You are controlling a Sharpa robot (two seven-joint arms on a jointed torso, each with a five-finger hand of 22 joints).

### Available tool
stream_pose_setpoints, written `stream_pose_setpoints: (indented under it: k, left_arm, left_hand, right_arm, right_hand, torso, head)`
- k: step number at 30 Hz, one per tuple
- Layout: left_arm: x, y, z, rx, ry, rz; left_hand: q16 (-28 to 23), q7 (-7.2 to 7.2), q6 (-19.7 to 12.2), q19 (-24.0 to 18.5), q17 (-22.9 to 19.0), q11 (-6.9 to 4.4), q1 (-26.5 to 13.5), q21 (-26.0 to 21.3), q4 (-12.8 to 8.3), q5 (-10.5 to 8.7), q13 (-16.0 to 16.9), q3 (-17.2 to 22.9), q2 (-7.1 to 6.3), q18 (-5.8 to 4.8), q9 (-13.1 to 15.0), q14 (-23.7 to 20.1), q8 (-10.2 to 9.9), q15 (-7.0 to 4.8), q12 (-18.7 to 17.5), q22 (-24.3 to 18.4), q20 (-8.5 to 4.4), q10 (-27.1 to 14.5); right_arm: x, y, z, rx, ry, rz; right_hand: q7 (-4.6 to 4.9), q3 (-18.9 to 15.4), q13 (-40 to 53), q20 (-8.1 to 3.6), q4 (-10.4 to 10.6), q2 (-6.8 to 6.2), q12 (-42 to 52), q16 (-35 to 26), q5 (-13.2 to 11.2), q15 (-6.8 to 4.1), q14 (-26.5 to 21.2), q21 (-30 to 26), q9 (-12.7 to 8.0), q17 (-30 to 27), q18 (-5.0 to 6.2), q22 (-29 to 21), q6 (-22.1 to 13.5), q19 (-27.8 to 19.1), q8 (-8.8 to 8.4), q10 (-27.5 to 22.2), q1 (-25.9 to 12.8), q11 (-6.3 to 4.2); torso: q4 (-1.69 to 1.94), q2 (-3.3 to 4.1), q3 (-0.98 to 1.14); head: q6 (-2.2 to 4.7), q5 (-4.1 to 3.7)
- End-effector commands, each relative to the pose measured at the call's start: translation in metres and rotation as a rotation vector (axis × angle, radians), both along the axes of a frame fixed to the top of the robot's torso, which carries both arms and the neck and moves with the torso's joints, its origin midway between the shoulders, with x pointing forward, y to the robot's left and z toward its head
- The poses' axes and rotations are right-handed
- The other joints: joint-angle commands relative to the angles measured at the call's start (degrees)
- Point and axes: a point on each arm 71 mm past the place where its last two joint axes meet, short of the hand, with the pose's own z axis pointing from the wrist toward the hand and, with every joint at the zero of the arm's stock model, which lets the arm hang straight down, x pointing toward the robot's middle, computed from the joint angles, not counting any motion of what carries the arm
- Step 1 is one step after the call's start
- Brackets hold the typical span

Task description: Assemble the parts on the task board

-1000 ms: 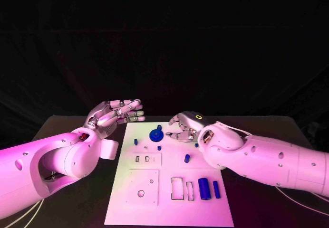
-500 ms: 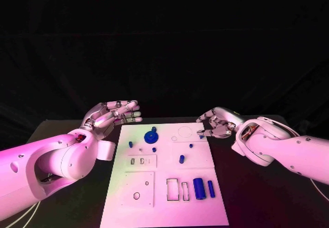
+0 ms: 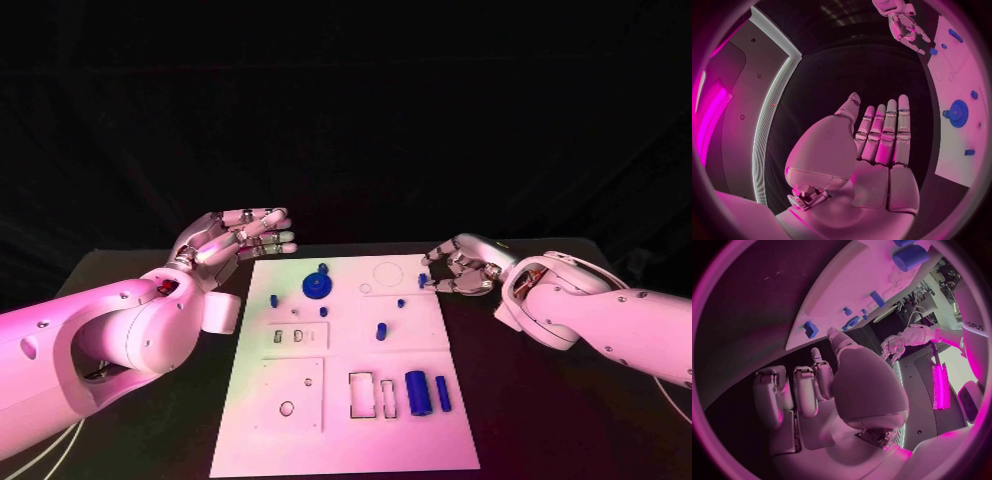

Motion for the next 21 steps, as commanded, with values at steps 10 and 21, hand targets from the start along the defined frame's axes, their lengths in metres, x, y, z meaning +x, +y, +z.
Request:
stream_pose_setpoints:
  k: [10, 21]
  left_arm:
    - [0.0, -0.002, 0.001, -0.009, -0.008, -0.022]
    - [0.0, 0.0, 0.001, -0.007, -0.007, -0.017]
  left_hand:
    - [-0.2, 0.41, -0.2, -0.3, -0.1, 0.28, 0.0, 0.3, -0.4, 0.15, -0.1, 0.0, 0.69, 0.1, 0.0, -0.1, -0.2, 0.3, -0.4, 0.0, 0.05, -0.1]
    - [-0.2, 0.41, -0.2, -0.3, -0.1, 0.28, 0.0, 0.3, -0.4, 0.15, -0.1, 0.0, 0.69, 0.1, 0.0, -0.1, -0.2, 0.3, -0.4, 0.0, 0.05, -0.1]
  right_arm:
    - [0.017, -0.001, -0.012, -0.019, 0.026, -0.021]
    - [0.016, 0.002, -0.019, -0.025, 0.055, -0.013]
  right_hand:
    - [0.2, 0.2, 5.3, -0.2, -0.6, 0.74, 0.3, 0.1, 0.4, -0.17, 4.8, 0.5, 0.0, 10.5, -0.78, 15.0, -0.1, 6.0, -0.15, 0.2, 1.1, 0.23]
    - [0.29, 0.2, 5.6, -0.16, -0.7, 0.91, 0.6, 0.2, 0.5, -0.11, 4.9, 0.5, 0.0, 10.7, -0.8, 15.0, 0.2, 6.0, -0.01, 0.5, 1.1, 0.31]
  torso:
    - [0.08, -0.02, -0.04]
    - [-0.08, -0.04, -0.03]
  head:
    - [-0.39, -0.05]
    - [-0.65, 0.47]
